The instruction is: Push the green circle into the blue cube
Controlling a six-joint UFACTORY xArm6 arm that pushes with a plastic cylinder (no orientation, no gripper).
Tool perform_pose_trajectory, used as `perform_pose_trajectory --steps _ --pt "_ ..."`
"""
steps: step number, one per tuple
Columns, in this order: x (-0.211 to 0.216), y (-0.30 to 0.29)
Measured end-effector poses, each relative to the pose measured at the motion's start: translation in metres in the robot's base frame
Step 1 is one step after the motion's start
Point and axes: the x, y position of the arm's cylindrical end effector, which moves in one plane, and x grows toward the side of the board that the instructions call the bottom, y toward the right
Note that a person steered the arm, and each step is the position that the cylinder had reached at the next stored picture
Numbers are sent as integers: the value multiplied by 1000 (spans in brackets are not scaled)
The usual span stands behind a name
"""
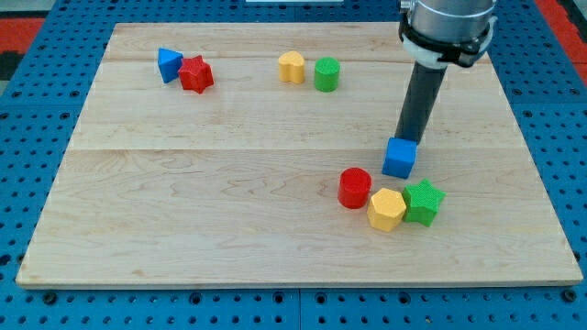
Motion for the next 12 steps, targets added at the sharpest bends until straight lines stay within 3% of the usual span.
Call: perform_pose_trajectory --steps 1,4,5,6,8,9,11,12 --pt "20 -7" --pt "-117 -34" --pt "-143 -69" --pt "-143 -140" --pt "-199 -154" --pt "-199 -216" --pt "-180 -182" --pt "-142 -174"
